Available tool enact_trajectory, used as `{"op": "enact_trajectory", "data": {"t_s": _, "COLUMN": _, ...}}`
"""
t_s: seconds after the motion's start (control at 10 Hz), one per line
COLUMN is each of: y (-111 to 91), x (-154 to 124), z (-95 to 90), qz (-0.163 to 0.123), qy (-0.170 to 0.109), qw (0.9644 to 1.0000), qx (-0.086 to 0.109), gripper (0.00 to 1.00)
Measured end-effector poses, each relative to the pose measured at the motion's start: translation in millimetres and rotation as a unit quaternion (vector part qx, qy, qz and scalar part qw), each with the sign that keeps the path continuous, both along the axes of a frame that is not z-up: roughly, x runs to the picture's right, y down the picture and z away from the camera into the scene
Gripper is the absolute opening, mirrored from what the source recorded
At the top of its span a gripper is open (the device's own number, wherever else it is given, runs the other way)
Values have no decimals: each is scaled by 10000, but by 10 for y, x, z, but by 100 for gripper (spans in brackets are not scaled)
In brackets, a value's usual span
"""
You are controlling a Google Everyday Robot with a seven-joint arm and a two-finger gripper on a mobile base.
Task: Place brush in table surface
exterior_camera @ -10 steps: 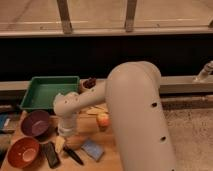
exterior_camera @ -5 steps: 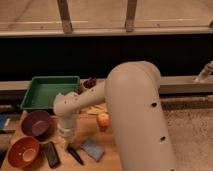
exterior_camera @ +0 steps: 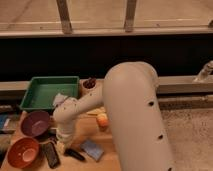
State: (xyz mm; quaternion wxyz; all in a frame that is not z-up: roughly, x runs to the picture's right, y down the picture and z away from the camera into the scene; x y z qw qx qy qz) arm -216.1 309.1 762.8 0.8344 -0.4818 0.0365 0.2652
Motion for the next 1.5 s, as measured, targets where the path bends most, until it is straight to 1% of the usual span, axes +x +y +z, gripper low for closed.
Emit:
{"op": "enact_trajectory", "data": {"t_s": 0.2, "y": -2, "x": 0, "z": -1, "qz": -3, "qy": -11, "qw": 10000, "qx": 2, "gripper": 0}}
{"op": "enact_trajectory", "data": {"t_s": 0.3, "y": -26, "x": 8, "z": -19, "qz": 1, "qy": -37, "qw": 10000, "qx": 59, "gripper": 0}}
{"op": "enact_trajectory", "data": {"t_s": 0.5, "y": -302, "x": 152, "z": -91, "qz": 190, "qy": 36, "qw": 9993, "qx": 307, "gripper": 0}}
{"op": "enact_trajectory", "data": {"t_s": 0.7, "y": -654, "x": 310, "z": -179, "qz": 335, "qy": 99, "qw": 9979, "qx": 549, "gripper": 0}}
{"op": "enact_trajectory", "data": {"t_s": 0.8, "y": -745, "x": 363, "z": -196, "qz": 368, "qy": 126, "qw": 9974, "qx": 608, "gripper": 0}}
{"op": "enact_trajectory", "data": {"t_s": 0.9, "y": -799, "x": 403, "z": -206, "qz": 392, "qy": 158, "qw": 9971, "qx": 634, "gripper": 0}}
{"op": "enact_trajectory", "data": {"t_s": 1.2, "y": -759, "x": 514, "z": -98, "qz": 473, "qy": 264, "qw": 9969, "qx": 576, "gripper": 0}}
{"op": "enact_trajectory", "data": {"t_s": 1.3, "y": -768, "x": 566, "z": -71, "qz": 550, "qy": 284, "qw": 9964, "qx": 571, "gripper": 0}}
{"op": "enact_trajectory", "data": {"t_s": 1.5, "y": -867, "x": 694, "z": -46, "qz": 812, "qy": 284, "qw": 9941, "qx": 665, "gripper": 0}}
